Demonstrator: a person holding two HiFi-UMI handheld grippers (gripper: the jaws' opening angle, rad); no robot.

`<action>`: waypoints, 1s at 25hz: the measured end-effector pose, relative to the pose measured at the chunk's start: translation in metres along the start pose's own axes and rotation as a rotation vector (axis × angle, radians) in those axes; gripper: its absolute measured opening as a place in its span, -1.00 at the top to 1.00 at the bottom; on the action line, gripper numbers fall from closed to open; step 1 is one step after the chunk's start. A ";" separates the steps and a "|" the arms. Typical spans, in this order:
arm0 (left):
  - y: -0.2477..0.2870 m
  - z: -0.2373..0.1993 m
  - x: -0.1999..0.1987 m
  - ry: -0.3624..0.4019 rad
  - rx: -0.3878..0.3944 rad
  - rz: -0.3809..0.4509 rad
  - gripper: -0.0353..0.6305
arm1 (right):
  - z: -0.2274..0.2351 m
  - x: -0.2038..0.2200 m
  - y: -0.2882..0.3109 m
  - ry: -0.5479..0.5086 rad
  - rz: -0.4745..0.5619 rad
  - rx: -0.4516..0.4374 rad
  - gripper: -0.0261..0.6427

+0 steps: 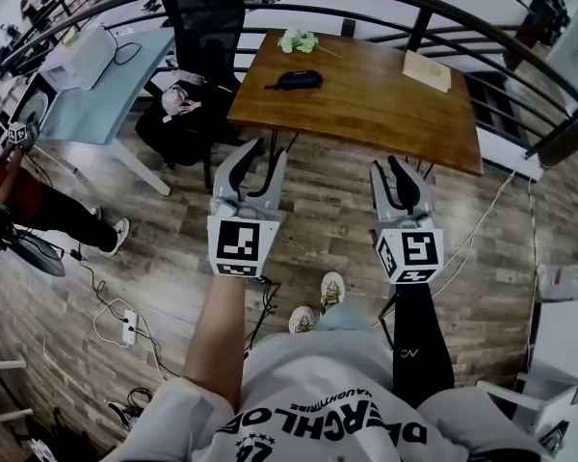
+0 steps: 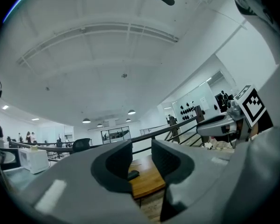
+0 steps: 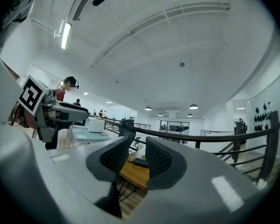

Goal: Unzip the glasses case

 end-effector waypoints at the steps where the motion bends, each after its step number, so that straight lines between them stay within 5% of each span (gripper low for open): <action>1: 0.003 0.001 0.001 0.001 0.003 -0.002 0.49 | 0.002 0.002 0.003 0.000 -0.001 -0.003 0.50; 11: 0.072 0.008 0.012 -0.107 0.051 0.006 0.43 | 0.050 0.019 0.056 0.020 0.005 -0.039 0.45; 25: 0.194 0.004 0.021 -0.120 -0.009 -0.009 0.43 | 0.136 0.036 0.164 0.112 0.054 -0.145 0.40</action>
Point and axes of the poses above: the fingertips, and each gripper's own axes: y forward along the fingers, z to its right, x out of its underside, the point moved 4 cm from there along -y, backward along the fingers, and after that the axes turned 2 degrees about z, right-handed, at the moved point
